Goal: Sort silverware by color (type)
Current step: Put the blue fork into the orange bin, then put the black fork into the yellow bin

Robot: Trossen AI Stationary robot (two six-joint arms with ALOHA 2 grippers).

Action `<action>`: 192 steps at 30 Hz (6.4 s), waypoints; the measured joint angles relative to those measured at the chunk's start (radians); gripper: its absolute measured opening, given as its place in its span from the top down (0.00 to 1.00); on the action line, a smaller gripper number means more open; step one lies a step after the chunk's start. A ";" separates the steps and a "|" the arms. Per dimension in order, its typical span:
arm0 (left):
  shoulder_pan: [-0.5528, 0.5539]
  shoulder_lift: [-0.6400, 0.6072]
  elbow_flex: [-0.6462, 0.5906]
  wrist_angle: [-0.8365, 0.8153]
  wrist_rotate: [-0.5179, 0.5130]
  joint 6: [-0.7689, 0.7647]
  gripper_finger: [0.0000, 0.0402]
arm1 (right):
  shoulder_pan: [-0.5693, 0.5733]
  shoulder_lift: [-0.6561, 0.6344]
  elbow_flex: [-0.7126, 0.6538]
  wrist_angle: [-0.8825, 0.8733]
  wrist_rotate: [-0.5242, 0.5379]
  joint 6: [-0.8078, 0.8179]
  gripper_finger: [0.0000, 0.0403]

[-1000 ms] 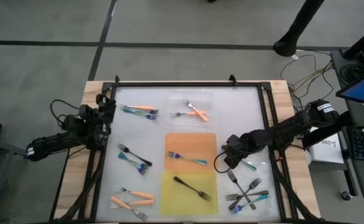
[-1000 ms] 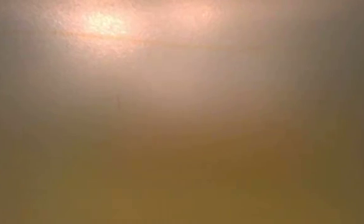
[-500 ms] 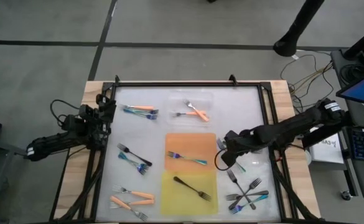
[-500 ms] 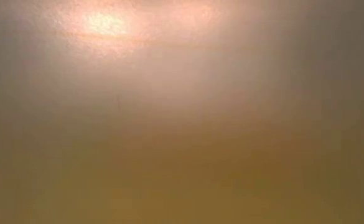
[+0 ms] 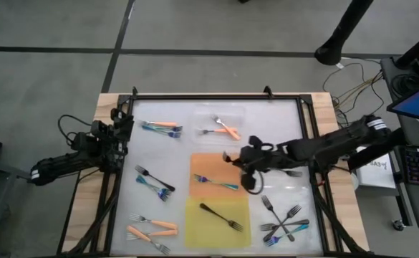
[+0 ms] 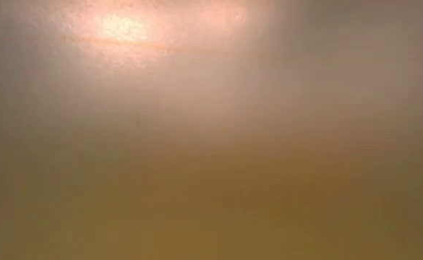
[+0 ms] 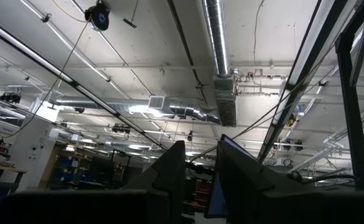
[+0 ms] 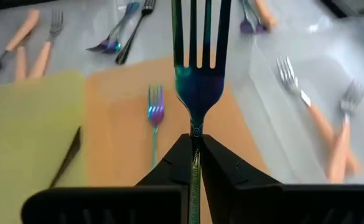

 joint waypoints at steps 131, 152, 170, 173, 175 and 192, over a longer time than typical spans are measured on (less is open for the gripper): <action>0.000 0.000 0.000 -0.027 0.000 0.000 0.81 | 0.144 0.233 0.104 0.101 -0.340 0.119 0.97; 0.000 0.000 0.000 -0.036 0.000 0.000 0.81 | 0.142 0.455 0.348 -0.131 -0.449 0.152 0.97; 0.000 0.000 0.000 -0.047 0.000 0.000 0.81 | 0.136 0.452 0.369 -0.133 -0.576 0.177 0.83; 0.000 0.000 0.000 -0.047 0.000 0.000 0.81 | 0.135 0.452 0.369 -0.146 -0.579 0.179 0.76; 0.000 0.000 0.000 -0.047 0.000 0.000 0.81 | 0.133 0.451 0.369 -0.156 -0.581 0.192 0.73; 0.000 0.000 0.000 -0.053 0.000 0.000 0.81 | 0.214 0.274 0.334 -0.604 -0.420 0.557 0.69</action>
